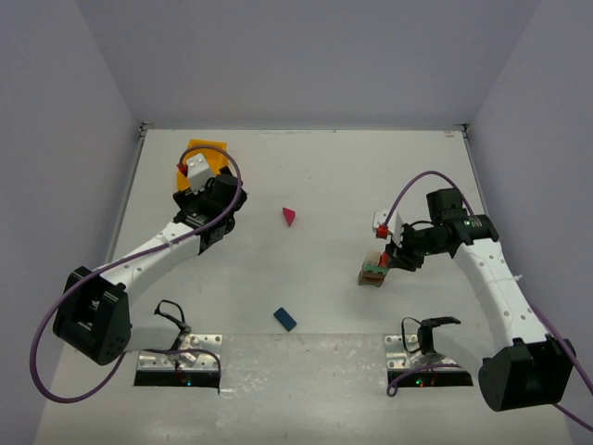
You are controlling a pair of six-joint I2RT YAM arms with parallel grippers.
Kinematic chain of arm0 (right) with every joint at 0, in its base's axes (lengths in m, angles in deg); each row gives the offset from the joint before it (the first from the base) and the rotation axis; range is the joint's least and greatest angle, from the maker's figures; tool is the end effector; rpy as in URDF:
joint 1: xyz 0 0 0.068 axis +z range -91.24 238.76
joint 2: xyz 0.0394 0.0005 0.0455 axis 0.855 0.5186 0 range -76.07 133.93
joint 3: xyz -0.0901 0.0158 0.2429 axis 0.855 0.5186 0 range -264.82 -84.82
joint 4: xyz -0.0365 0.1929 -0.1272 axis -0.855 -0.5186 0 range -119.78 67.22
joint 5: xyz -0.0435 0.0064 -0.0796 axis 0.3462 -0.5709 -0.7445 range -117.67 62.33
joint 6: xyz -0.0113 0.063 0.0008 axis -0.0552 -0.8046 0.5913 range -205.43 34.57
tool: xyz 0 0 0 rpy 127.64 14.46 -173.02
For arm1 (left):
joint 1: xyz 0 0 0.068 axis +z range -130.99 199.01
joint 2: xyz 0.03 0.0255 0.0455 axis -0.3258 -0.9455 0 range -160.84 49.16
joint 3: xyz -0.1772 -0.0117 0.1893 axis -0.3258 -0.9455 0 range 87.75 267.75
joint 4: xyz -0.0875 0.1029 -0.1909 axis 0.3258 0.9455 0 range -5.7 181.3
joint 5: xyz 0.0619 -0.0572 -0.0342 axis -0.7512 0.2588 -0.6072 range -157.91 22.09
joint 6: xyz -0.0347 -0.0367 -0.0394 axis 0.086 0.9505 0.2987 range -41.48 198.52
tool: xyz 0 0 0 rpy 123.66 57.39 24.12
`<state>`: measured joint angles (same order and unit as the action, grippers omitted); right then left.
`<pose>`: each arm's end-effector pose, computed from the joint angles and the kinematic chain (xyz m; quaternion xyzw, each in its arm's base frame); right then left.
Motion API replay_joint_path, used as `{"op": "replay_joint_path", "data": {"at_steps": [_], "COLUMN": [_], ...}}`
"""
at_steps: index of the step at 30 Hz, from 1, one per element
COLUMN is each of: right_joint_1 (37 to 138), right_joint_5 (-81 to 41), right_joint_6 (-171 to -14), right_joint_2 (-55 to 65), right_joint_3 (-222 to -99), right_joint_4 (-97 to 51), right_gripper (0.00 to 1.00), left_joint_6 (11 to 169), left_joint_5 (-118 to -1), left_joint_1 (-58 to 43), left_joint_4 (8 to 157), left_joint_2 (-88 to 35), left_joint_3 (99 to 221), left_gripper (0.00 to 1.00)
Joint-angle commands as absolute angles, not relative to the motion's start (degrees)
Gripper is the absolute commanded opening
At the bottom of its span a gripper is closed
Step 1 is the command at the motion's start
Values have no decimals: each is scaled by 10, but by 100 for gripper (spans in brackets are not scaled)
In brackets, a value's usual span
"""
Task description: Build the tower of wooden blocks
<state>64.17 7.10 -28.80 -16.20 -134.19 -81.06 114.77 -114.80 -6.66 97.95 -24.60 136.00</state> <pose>0.1553 0.0432 0.2427 -0.5305 0.7755 0.1889 0.2854 0.2445 -0.0774 0.2470 -0.2464 0.8094 0.1055 0.5225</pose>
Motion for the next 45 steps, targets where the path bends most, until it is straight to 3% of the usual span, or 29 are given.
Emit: {"op": "replay_joint_path", "data": {"at_steps": [1,45], "right_joint_1": [646,663], "right_joint_5": [78,72], "right_joint_6": [-284,-280], "right_joint_2": [-160,-158], "right_joint_3": [-1340,-1339], "right_joint_4": [-791,-793], "right_gripper": [32,39], "left_joint_6": [1140,1127], "left_joint_5": [-1148,-1141], "left_joint_1": [-67,-67], "left_joint_4": [970,971], "left_joint_2": [-248,-252], "left_joint_3": [1378,1385], "left_gripper": [100,100]}}
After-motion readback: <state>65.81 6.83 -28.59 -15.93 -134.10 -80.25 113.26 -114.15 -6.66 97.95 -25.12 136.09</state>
